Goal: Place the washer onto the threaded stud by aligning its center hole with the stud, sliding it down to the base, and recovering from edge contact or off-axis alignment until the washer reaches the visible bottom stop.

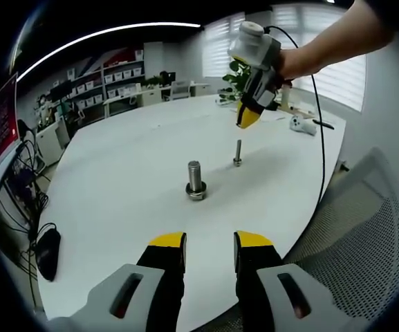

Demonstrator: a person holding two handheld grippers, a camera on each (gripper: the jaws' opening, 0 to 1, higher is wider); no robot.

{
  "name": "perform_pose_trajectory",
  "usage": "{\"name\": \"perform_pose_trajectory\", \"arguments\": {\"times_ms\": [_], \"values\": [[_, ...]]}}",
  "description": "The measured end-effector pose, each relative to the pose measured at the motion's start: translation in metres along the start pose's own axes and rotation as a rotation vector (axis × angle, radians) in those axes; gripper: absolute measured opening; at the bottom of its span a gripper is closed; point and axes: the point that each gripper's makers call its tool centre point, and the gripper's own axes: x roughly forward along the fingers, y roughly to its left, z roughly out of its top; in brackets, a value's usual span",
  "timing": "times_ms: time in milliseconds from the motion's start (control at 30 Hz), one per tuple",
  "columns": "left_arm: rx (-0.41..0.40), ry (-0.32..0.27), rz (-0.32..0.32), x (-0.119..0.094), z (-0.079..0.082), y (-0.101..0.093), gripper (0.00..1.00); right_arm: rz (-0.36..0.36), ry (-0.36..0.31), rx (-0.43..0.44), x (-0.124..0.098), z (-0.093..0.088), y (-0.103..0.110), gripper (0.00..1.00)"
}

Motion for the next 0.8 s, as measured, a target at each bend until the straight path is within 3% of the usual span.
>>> {"name": "perform_pose_trajectory", "arguments": {"times_ms": [800], "values": [[-0.001,-0.001,0.001,0.000,0.000,0.000,0.25,0.039,0.013,-0.020,0.018,-0.002,0.013,0.13]]}}
